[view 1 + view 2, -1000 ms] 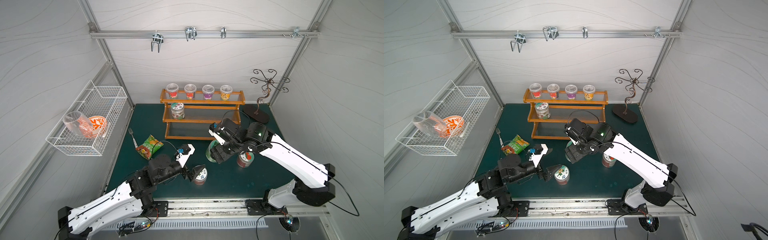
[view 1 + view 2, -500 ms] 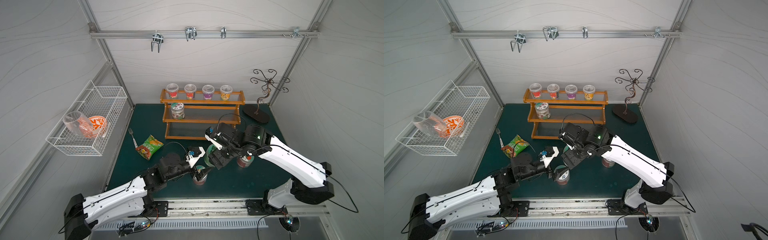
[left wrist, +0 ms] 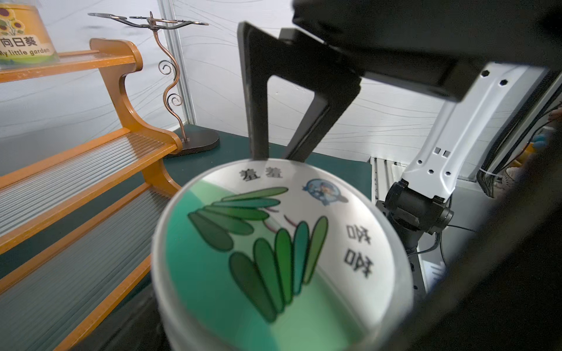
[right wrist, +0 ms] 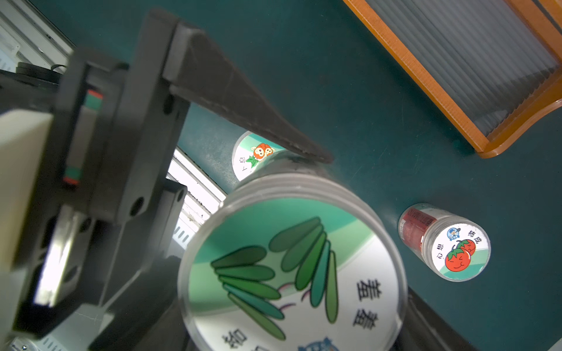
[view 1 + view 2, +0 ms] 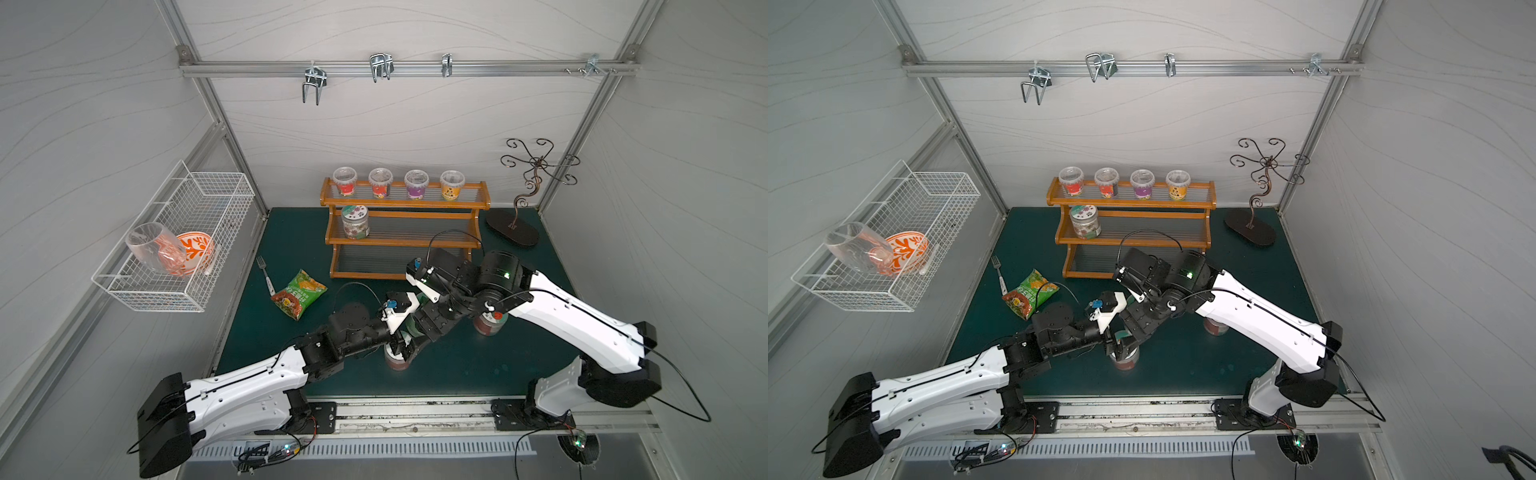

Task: Place the seed container on the shelf
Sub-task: Pick up the seed jar at the center of the board.

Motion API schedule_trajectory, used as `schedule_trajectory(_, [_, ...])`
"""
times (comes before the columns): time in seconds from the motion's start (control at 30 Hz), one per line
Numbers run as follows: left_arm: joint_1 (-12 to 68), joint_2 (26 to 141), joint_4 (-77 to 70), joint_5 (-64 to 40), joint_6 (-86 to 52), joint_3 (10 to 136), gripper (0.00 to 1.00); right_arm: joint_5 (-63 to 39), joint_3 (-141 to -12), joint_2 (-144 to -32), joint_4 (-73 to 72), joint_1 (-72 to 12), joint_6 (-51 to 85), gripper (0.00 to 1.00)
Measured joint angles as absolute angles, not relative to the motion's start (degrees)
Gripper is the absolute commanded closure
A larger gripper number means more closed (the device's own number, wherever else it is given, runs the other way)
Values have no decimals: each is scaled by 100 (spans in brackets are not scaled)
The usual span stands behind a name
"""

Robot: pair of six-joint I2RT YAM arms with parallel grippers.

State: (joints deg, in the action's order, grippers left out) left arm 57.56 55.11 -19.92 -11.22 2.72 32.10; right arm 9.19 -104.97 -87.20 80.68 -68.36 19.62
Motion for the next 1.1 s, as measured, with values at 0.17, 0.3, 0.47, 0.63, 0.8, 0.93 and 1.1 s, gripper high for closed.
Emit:
schedule_trajectory(0.17, [5756,5601,-2134,-1118,290,3210,16,893,-10497,-8731,8027,-6834,1959,36])
schedule_trajectory(0.3, [5754,5618,-2169,-1118,270,3203,38,891,-10499,-8715,8025,-6823,1988,31])
schedule_trajectory(0.47, [5754,5601,-2209,-1072,255,3177,42,893,-10495,-8715,7999,-6823,1964,10])
schedule_trajectory(0.63, [5756,5555,-2311,-945,244,3092,47,989,-10447,-8683,7894,-6823,1855,1])
schedule_trajectory(0.8, [5776,5555,-2567,-657,224,3039,50,1175,-10339,-8497,7636,-6825,1813,1])
schedule_trajectory(0.93, [5782,5570,-2877,-207,185,2932,50,1378,-10169,-8117,7354,-6827,1820,1])
schedule_trajectory(1.1, [5782,5741,-3393,622,174,2703,50,1625,-9872,-7400,7072,-6657,1925,1])
